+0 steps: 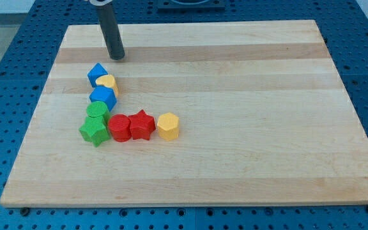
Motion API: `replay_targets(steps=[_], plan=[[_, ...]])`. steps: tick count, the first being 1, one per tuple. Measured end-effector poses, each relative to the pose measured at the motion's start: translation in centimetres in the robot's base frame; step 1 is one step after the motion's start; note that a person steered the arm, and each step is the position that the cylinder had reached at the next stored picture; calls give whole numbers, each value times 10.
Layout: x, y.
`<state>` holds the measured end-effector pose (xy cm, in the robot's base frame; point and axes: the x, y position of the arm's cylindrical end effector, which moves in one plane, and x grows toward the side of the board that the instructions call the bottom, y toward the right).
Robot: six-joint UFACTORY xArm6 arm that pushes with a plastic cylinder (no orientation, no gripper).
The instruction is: Drag the blue triangle to the top left side of the board
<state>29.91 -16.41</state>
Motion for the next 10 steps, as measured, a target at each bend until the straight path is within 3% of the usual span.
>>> replay_targets(steps=[1, 2, 3, 4, 6, 8, 10], plan=[[-3, -1], [-38, -34], [-37, -117], [-8, -140], [85, -107], [86, -99], [59, -41]])
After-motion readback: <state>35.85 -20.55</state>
